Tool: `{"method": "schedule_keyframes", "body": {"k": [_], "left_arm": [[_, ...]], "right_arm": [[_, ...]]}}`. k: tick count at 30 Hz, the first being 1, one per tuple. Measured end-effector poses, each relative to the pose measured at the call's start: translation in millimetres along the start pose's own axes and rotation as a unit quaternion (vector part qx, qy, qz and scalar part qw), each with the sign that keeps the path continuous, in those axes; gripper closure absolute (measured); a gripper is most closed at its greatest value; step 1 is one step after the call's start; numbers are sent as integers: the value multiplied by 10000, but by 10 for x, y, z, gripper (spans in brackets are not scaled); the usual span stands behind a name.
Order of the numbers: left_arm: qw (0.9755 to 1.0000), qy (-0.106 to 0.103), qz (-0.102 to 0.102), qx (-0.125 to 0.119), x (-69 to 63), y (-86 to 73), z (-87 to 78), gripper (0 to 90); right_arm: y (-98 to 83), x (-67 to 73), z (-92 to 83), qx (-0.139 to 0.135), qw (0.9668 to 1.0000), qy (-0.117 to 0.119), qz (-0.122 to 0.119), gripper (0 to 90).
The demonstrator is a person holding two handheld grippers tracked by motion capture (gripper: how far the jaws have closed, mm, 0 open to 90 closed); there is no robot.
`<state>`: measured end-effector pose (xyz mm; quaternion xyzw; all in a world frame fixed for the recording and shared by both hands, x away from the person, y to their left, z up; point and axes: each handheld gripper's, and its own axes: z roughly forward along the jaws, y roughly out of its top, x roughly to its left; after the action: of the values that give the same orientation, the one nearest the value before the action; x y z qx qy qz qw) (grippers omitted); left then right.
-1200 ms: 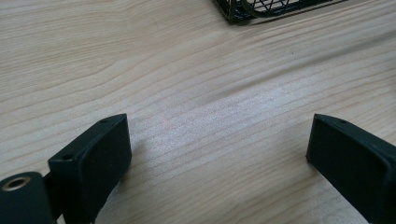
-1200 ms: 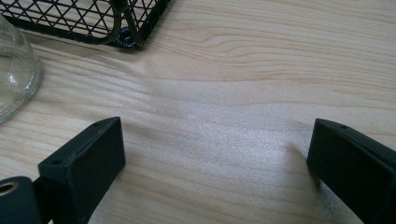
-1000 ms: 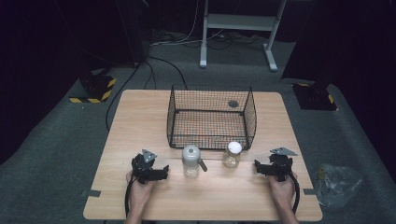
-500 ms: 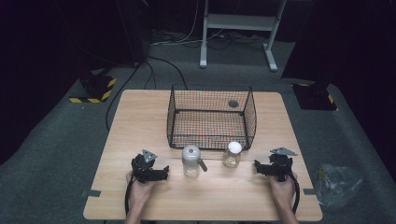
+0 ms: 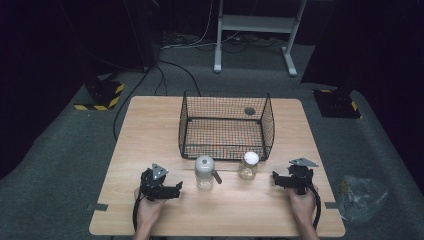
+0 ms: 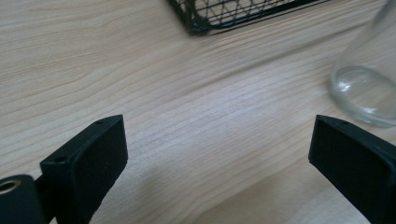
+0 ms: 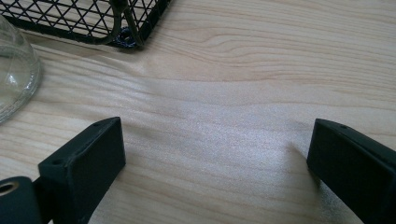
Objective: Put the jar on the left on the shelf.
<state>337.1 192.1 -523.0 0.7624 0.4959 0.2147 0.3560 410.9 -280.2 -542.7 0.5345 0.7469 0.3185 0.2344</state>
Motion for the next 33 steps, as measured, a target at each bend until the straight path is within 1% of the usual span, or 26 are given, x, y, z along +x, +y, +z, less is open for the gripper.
{"method": "schedule_keyframes", "body": {"k": [3,7,10,15,23,27,28,30,33], "left_arm": [[9999,-76,28,-71,-49,1,-50,53],[9996,-156,160,-160,-137,21,-127,57],[9993,-215,220,-231,-200,34,-175,61],[9986,-316,339,-261,-290,49,-219,73],[9971,-517,507,-228,-423,74,-228,76],[9962,-616,582,-188,-475,96,-195,77],[9957,-687,605,-168,-502,116,-171,77],[9955,-704,605,-161,-510,120,-167,78],[9945,-788,677,-152,-560,158,-141,81]], "right_arm": [[0,0,0,0,10000,-1,0,40],[0,0,0,0,10000,-1,1,40],[0,0,0,-1,10000,-2,0,40],[0,0,0,0,10000,-2,-1,40],[0,0,0,0,10000,-2,0,40],[0,0,0,0,10000,-2,0,40],[0,0,0,0,10000,-2,0,40],[0,0,0,0,10000,-2,0,40],[0,0,0,0,10000,-3,0,40]]}}
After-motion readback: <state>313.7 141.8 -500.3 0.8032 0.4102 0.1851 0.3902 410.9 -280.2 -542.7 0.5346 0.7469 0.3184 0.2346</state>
